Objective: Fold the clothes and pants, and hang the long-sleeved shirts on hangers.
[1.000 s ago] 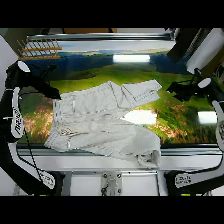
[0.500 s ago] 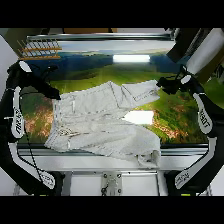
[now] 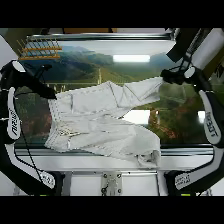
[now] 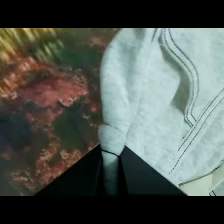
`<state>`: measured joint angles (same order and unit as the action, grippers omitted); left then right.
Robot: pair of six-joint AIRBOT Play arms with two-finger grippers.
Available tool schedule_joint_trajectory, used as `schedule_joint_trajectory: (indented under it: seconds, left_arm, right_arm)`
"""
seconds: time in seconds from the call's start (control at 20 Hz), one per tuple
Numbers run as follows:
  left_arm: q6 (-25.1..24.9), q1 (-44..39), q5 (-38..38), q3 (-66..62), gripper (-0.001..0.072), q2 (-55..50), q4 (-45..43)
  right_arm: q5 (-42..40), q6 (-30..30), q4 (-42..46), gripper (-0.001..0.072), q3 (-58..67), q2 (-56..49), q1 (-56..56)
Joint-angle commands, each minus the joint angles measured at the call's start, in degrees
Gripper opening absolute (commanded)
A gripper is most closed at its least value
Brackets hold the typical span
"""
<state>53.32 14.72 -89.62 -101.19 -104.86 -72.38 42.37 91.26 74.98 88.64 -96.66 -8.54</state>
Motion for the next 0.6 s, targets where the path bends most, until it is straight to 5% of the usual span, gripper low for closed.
schedule_joint_trajectory:
  seconds: [0.0, 0.25, 0.55]
  left_arm:
    - [0.1, 3.5, 0.8, 3.6, 0.0020, 3.1, 0.0]
    - [0.0, 4.4, 5.9, 14.4, 0.0021, 7.9, 0.3]
    - [0.0, 1.5, 8.3, 17.3, 0.0021, 8.9, 0.4]
  right_arm:
    - [9.2, 3.1, 17.0, 0.0021, -6.8, 15.8, -5.2]
    - [12.9, 5.8, 16.7, 0.0021, -21.3, 29.3, -19.6]
    - [13.0, 12.7, 12.8, 0.0023, -21.5, 26.7, -25.4]
